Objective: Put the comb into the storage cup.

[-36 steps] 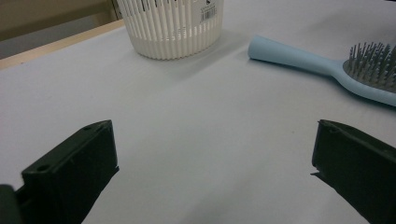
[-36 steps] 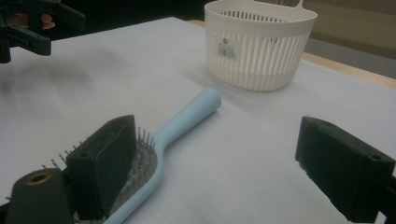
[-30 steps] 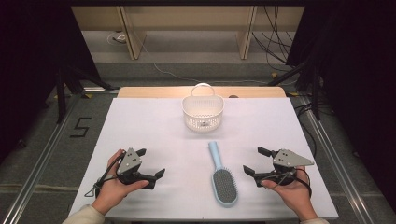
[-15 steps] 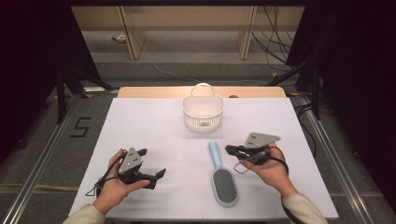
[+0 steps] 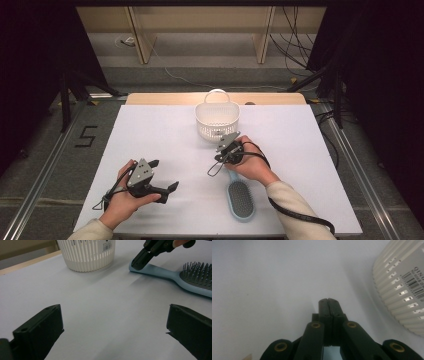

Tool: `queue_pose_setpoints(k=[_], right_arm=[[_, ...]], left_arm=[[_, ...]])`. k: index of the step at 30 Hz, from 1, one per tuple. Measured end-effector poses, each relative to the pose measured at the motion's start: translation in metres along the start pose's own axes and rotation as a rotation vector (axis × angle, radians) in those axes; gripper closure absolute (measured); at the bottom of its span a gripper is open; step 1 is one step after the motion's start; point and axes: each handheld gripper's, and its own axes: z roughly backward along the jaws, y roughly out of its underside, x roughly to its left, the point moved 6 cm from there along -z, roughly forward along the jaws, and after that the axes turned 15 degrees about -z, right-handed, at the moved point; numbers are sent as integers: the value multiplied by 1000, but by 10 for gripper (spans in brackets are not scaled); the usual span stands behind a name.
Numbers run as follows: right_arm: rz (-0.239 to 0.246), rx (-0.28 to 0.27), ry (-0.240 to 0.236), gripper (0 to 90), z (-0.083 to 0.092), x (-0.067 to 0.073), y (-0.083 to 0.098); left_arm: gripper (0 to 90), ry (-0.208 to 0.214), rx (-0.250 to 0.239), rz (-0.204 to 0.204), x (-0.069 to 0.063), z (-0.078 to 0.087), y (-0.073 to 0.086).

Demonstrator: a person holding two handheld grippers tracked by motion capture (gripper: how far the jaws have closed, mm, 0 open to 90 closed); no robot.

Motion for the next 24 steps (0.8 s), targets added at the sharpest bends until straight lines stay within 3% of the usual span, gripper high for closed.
queue_pose_setpoints(k=[8,13,24], right_arm=[[22,70,17,900,-11,-1,5],[12,99,23,900,-16,-3,9],[-3,156,62,900,-7,-10,17]], left_arm=[[1,1,0,2,-1,-1,0],[1,0,-1,2,-1,-1,0],[1,-2,-4,4,0,0,-1]])
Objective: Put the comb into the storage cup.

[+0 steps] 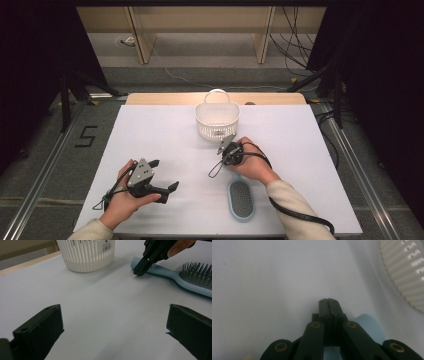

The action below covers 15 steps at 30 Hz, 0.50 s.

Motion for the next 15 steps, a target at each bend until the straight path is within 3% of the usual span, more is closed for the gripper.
queue_pose_setpoints(k=[15], right_arm=[[-73,87,58,900,30,-23,49]], left_arm=[[1,1,0,2,0,0,0]])
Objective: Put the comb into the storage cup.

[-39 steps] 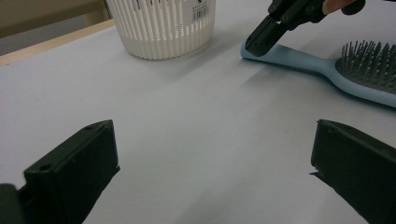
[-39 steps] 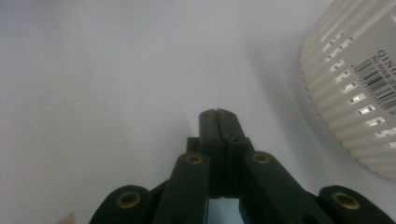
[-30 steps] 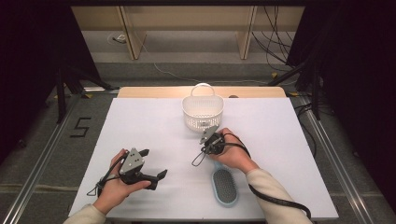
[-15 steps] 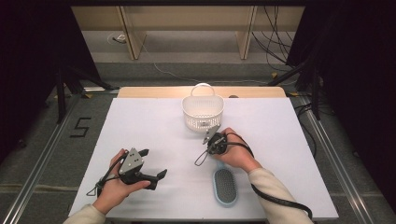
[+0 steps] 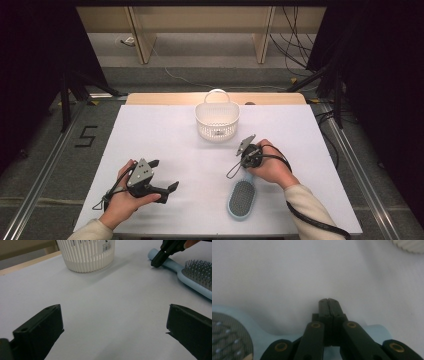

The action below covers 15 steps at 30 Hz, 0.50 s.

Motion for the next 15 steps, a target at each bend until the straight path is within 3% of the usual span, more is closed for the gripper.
queue_pose_setpoints(k=[5,15], right_arm=[[-38,27,6,900,13,-5,25],[-57,60,-6,900,32,-4,64]], left_arm=[[2,0,3,1,0,0,0],[2,-1,5,0,0,-1,1]])
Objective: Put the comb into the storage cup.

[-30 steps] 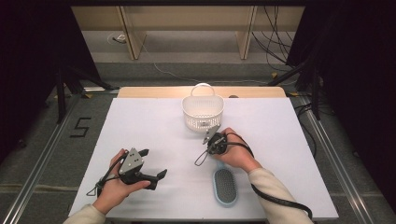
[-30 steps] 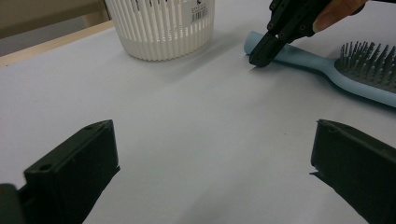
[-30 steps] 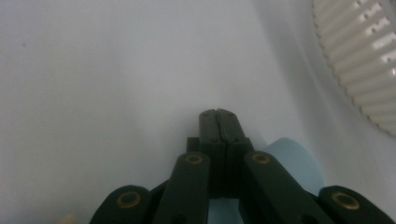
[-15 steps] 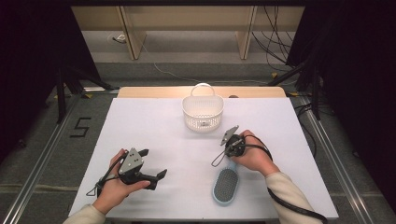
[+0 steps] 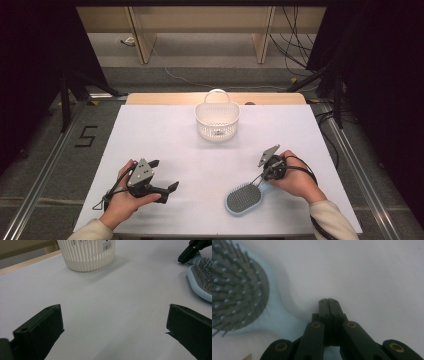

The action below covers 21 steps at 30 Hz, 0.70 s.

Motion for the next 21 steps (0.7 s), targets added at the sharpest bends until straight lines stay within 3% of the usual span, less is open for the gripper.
queue_pose_setpoints(k=[21], right_arm=[[-36,26,-35,900,20,6,46]], left_arm=[[4,-4,4,3,1,0,1]])
